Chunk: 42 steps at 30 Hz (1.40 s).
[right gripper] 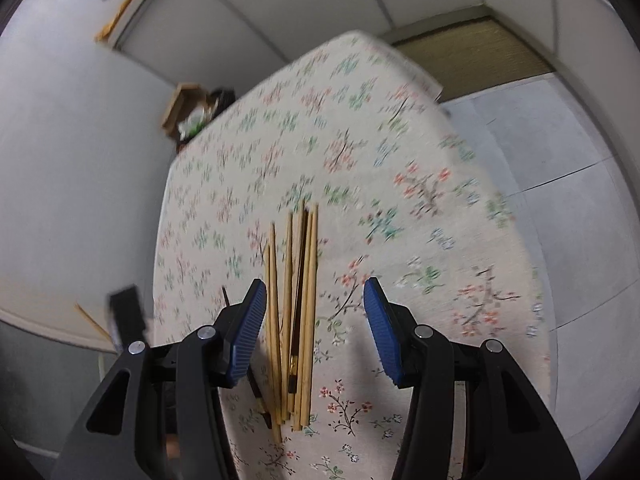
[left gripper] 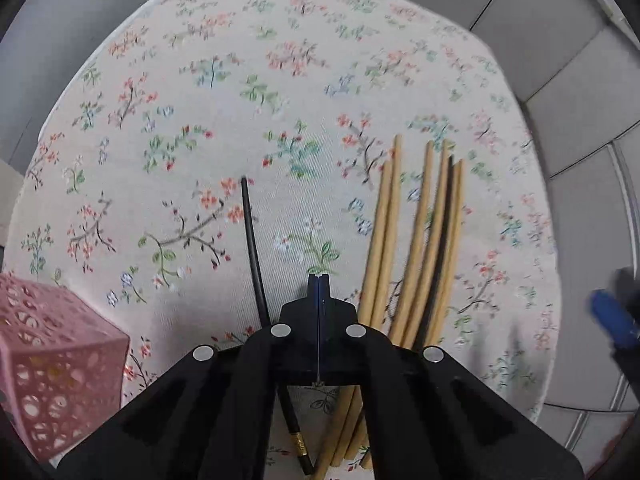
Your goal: Organize utensils
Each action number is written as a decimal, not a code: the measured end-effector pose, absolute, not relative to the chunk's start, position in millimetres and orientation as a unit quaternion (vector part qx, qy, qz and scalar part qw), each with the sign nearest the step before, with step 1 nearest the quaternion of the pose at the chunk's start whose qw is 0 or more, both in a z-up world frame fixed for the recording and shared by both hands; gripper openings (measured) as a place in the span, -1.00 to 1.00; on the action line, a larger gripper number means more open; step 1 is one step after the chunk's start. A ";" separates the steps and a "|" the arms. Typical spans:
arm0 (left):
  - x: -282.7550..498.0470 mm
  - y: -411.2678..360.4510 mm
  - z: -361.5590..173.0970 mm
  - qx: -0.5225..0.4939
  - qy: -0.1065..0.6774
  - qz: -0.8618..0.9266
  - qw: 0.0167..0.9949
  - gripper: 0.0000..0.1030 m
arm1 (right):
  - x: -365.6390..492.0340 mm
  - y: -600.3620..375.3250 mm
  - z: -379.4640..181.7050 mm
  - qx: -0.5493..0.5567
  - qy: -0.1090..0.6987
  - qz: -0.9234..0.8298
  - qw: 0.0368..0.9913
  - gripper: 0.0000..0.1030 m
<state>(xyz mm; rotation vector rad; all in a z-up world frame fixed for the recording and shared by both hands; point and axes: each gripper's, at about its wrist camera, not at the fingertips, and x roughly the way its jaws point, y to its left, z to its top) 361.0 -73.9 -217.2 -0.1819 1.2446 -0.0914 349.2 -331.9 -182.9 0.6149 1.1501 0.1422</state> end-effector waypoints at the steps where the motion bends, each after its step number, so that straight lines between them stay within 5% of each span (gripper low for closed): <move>1: 362.7 -69.1 -211.3 -0.092 0.575 -0.053 0.812 -1.00 | 352.8 -326.3 -188.7 0.277 0.542 0.067 0.791 -0.03; 7: 350.4 -53.5 -171.7 -0.106 0.533 -0.102 0.833 -1.00 | 372.5 -297.1 -217.9 0.257 0.573 0.086 0.774 -0.28; 13: 359.7 -51.2 -208.7 -0.103 0.591 -0.044 0.799 -0.98 | 382.2 -275.8 -224.5 0.248 0.580 0.099 0.769 -0.29; 17: 366.2 -61.5 -222.9 -0.076 0.604 -0.027 0.793 -0.62 | 388.1 -263.9 -224.3 0.238 0.577 0.115 0.773 -0.35; 20: 371.1 -64.9 -230.2 -0.062 0.603 -0.022 0.795 -0.65 | 393.6 -257.7 -225.3 0.238 0.575 0.123 0.773 -0.46; 21: 371.8 -67.5 -230.1 -0.049 0.595 -0.023 0.802 -0.89 | 395.1 -256.2 -225.9 0.238 0.575 0.126 0.773 -0.49; 22: 372.7 -68.5 -231.3 -0.048 0.595 -0.032 0.802 -0.91 | 396.8 -254.9 -226.2 0.236 0.575 0.125 0.773 -0.50; 34: 351.1 -65.5 -163.9 -0.075 0.510 -0.112 0.849 -0.92 | 416.7 -240.3 -244.0 0.177 0.599 0.105 0.774 -0.61; 42: 322.9 -51.1 -100.8 -0.077 0.431 -0.134 0.889 -0.92 | 418.0 -234.5 -237.6 0.144 0.590 0.081 0.790 -0.87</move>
